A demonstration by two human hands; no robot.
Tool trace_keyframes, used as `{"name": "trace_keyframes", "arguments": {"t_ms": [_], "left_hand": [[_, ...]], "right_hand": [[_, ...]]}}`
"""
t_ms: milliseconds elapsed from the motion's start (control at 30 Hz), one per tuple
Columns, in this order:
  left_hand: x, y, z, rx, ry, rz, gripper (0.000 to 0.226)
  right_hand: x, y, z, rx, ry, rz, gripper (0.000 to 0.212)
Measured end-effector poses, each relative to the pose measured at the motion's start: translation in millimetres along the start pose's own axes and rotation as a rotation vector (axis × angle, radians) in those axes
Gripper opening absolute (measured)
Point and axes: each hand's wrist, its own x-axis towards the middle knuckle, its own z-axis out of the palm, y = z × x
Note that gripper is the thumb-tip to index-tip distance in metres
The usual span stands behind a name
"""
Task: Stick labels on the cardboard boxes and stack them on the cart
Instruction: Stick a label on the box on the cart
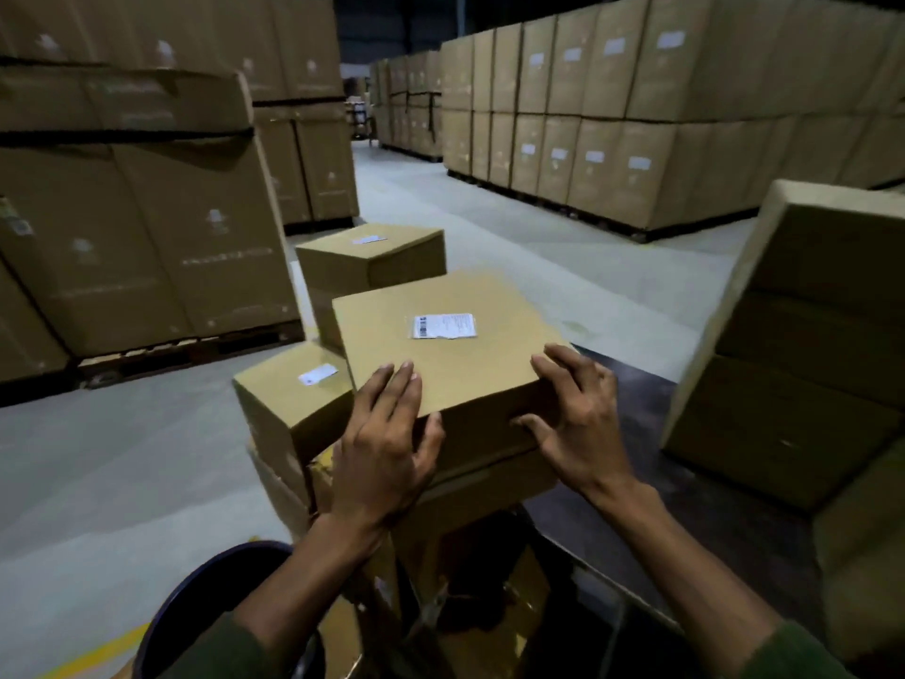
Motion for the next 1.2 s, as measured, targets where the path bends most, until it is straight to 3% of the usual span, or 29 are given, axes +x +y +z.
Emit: {"name": "trace_keyframes", "arguments": {"t_ms": [200,433,733,967,1100,1200], "left_hand": [[14,43,60,-0.163,-0.122,0.144,0.050],[33,47,134,-0.360,-0.245,0.304,0.047],[55,20,194,-0.436,-0.427,0.237,0.059],[87,1,226,-0.374,-0.515,0.182,0.078],[87,-4,233,-0.341,-0.485,0.212,0.070],[84,-3,234,-0.350,-0.468,0.215,0.063]], "right_hand": [[-51,43,-39,-0.156,0.041,0.230,0.076],[-88,71,-43,-0.318,0.058,0.432,0.074],[-83,86,-6,-0.464,-0.060,0.646,0.078],[-56,99,0,-0.505,-0.121,0.592,0.056],[-16,110,-6,-0.593,-0.165,0.657,0.039],[31,117,-3,-0.482,-0.252,0.674,0.030]]}}
